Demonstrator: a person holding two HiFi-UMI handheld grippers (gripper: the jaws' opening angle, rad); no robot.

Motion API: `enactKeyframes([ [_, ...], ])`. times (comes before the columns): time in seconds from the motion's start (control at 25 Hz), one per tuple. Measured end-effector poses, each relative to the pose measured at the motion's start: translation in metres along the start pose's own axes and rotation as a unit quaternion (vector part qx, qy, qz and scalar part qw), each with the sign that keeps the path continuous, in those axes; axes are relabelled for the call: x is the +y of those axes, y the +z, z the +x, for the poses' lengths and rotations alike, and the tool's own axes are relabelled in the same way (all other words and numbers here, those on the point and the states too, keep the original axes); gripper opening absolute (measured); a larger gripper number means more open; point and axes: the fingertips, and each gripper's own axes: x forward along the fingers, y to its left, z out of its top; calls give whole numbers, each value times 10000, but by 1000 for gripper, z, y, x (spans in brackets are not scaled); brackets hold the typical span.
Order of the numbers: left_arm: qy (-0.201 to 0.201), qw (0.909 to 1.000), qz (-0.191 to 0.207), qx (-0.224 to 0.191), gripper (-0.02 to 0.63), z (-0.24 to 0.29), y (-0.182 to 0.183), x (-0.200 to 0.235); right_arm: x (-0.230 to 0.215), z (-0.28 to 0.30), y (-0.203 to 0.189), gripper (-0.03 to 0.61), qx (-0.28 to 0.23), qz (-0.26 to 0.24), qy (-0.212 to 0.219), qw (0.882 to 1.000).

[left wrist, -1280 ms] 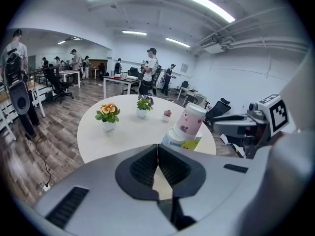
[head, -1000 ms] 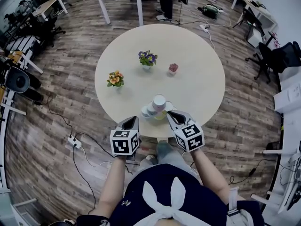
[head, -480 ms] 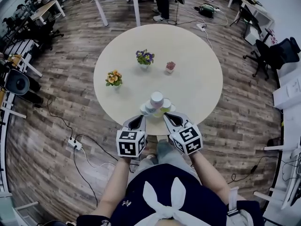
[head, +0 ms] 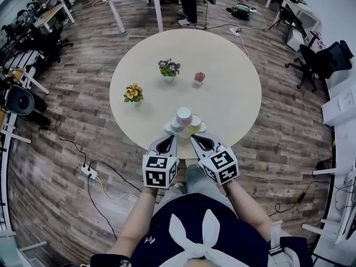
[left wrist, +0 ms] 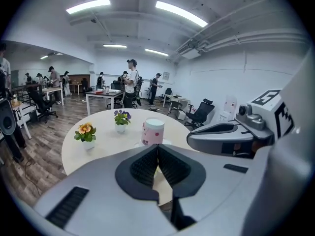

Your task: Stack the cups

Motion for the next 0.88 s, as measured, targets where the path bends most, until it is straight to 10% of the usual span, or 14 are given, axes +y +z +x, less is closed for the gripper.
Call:
enactKeyframes([
  [0.88,45,10000,40,-31,21,-12,-1,5,-2,-2,0,3,29,38,-38,10000],
])
